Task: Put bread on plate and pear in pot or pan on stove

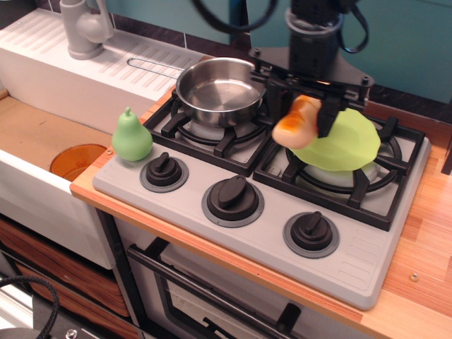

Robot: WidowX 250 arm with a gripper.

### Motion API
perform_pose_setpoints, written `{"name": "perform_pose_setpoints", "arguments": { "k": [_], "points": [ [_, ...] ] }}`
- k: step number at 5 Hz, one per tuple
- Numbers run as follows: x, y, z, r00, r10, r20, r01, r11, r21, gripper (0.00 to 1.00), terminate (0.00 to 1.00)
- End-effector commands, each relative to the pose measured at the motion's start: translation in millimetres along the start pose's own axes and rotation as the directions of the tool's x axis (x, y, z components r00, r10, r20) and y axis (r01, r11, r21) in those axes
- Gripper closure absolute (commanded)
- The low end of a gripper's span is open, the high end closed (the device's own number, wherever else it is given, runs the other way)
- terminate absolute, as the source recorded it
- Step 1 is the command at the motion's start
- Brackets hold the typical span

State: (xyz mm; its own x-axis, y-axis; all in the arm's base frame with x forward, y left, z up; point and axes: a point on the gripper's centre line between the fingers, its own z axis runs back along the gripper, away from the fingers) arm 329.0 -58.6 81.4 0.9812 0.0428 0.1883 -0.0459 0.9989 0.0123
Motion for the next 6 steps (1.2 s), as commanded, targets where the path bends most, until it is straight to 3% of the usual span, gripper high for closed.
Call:
{"name": "perform_pose_setpoints", "arguments": {
  "k": [1,2,4,5,6],
  "points": [
    [31,-8,0,0.998,-0.015,0.062,0.017,1.000,-0.026,1.00,0.00],
    [30,-9,-4,0.998,-0.020,0.059,0.021,0.999,-0.027,0.00,0.00],
    [12,-11,20,1.000,-0.012,0.013,0.012,1.000,-0.012,0.00,0.00],
    [8,5,42,0.999,-0.045,-0.024,0.045,0.999,-0.011,0.00,0.00],
    [8,38,61,0.985,-0.163,-0.060,0.161,0.986,-0.047,0.00,0.00]
  ]
}}
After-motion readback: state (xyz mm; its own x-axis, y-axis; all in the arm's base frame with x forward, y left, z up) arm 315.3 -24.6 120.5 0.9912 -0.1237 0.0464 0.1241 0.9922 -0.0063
